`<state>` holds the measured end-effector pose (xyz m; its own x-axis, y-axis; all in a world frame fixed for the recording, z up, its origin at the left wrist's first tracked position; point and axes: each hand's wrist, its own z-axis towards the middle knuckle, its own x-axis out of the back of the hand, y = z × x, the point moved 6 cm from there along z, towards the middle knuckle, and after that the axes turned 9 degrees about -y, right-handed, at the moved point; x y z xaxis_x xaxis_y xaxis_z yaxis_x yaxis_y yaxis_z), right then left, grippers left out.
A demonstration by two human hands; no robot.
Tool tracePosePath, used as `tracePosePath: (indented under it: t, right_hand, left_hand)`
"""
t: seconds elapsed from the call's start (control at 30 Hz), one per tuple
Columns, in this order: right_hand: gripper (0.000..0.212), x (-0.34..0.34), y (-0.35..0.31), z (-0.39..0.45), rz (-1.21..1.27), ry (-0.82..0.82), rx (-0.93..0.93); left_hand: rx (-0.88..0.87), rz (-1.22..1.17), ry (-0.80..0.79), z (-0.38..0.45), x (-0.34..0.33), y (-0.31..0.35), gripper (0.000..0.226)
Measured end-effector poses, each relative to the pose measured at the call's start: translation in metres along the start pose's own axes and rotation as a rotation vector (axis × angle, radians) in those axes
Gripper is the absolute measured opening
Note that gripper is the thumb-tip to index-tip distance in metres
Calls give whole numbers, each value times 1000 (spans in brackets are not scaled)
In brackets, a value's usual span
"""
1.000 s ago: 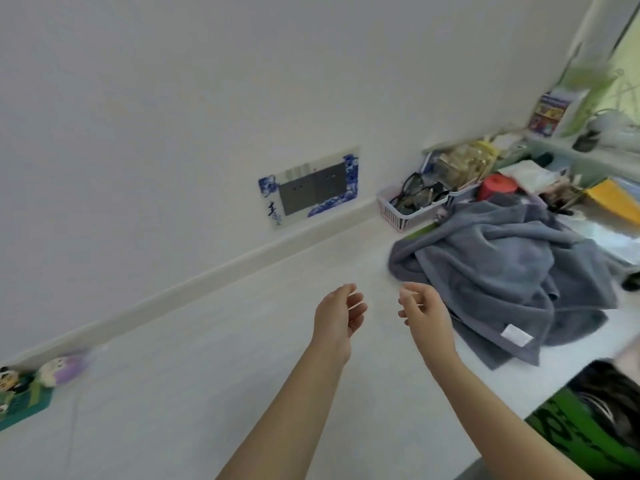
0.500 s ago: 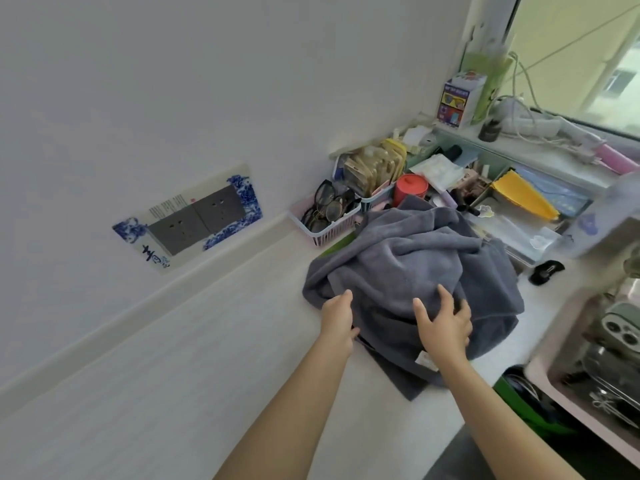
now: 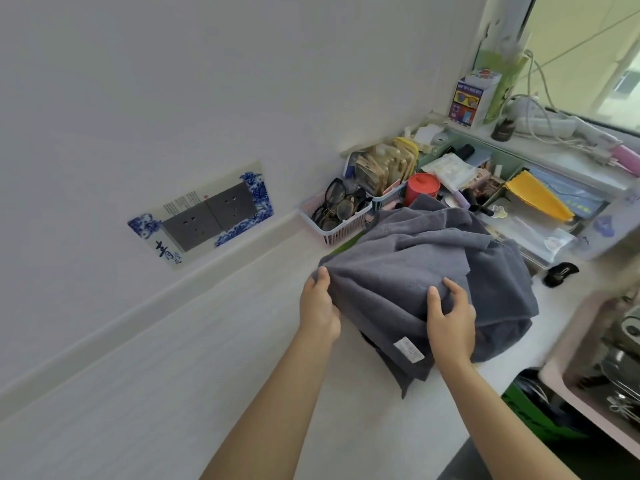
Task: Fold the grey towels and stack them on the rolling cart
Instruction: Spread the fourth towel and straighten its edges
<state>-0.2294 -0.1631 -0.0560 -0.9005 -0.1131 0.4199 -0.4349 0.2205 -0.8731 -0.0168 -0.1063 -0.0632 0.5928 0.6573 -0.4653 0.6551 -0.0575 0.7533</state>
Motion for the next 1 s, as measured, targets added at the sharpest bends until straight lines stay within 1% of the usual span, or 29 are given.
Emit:
tracePosePath:
  t: [0.07,0.1,0.17,0.23,0.4,0.47,0.6,0.63,0.7,0.8,0.9,1.0]
  right_hand:
    - [37,-13,-15,-14,69,-24,82]
    - [34,-23,-23,-22,107,-53,127]
    - [28,-49,-36,-43,147,-140,198]
    - [23,-76,-45,-64,165,-226,250]
    - [19,-157,-57,-143,127,-450,348]
    - [19,-195,-64,-188,63,-571,411]
    - [15,-256,-70,-279,-55,-786,530]
    - [15,-265,-68,-293,-74,-821,541]
    - [14,-297,-59,-343,-136,-945,536]
    - [14,-330,-38,-398,-270,-1088,533]
    - [17,-349,-27,-441,-347,-1204,561]
    - [20,-365,-19,-487,-392,-1434,554]
  left_hand:
    - [-90,67,53,-12,19,24,26]
    - [-129,113,103,-21,30,37,22]
    - [-188,173,206,-42,61,63,19]
    - [-238,180,284,-62,96,86,19]
    - [-364,121,458,-129,221,137,19]
    - [-434,96,548,-168,280,155,18]
    - [-520,51,716,-238,382,170,19]
    - [-519,51,746,-249,399,170,19]
    - [-502,19,828,-288,456,164,16]
    - [-395,-13,925,-332,522,141,18]
    - [-340,2,1017,-365,570,126,23]
    - [-279,58,1093,-396,601,119,32]
